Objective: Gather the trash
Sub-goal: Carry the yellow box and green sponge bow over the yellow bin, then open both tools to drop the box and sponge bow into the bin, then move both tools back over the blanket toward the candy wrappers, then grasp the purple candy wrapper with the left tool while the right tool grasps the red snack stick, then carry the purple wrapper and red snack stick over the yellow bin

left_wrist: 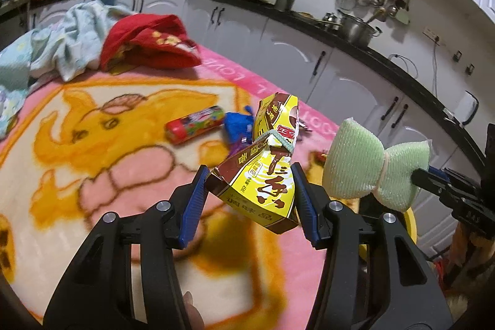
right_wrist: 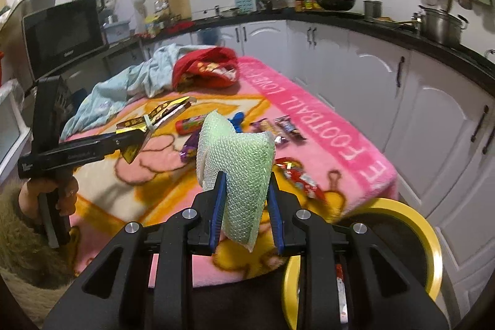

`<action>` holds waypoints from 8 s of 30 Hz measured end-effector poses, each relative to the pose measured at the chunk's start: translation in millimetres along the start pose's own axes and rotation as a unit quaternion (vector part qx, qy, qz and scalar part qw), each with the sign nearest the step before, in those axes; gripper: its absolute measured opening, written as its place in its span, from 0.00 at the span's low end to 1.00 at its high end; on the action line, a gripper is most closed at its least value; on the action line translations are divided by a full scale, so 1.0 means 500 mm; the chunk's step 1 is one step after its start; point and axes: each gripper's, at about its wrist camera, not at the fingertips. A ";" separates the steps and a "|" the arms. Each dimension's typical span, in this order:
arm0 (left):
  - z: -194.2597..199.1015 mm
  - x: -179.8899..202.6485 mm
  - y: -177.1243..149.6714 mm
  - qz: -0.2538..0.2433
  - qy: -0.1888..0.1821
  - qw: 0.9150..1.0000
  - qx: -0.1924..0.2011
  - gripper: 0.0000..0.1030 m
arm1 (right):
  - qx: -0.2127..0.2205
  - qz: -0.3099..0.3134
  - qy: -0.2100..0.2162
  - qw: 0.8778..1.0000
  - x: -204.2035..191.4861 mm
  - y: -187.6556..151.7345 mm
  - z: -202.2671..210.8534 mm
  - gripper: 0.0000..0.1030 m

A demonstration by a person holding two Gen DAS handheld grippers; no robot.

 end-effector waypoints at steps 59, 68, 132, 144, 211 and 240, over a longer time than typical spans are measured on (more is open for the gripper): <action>-0.211 0.436 -0.061 -0.172 -0.119 0.974 -0.085 0.44 | 0.021 -0.193 -0.165 0.967 0.330 -0.197 0.189 0.24; -0.241 0.449 -0.086 -0.181 -0.117 0.971 -0.105 0.44 | -0.004 -0.209 -0.163 0.964 0.344 -0.222 0.162 0.25; -0.043 0.175 0.031 -0.044 0.005 0.997 0.061 0.89 | 0.031 -0.082 -0.066 0.994 0.106 -0.030 0.112 0.62; -0.038 0.096 0.041 -0.006 0.030 0.997 0.067 0.89 | 0.015 -0.040 -0.045 0.998 0.054 0.009 0.047 0.62; -0.217 -0.021 -0.005 0.046 0.013 0.995 -0.089 0.18 | -0.147 0.038 -0.015 0.988 0.055 -0.033 -0.255 0.09; -0.146 0.147 -0.005 -0.023 -0.032 0.998 -0.053 0.18 | -0.062 -0.006 -0.034 0.998 0.105 -0.056 -0.053 0.08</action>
Point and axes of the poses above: each gripper's, at about its wrist camera, not at the fingertips, and z roughly against the way its jaws point, x to its right, y to its top, and after that the axes turned 5 degrees about -x, right-handed
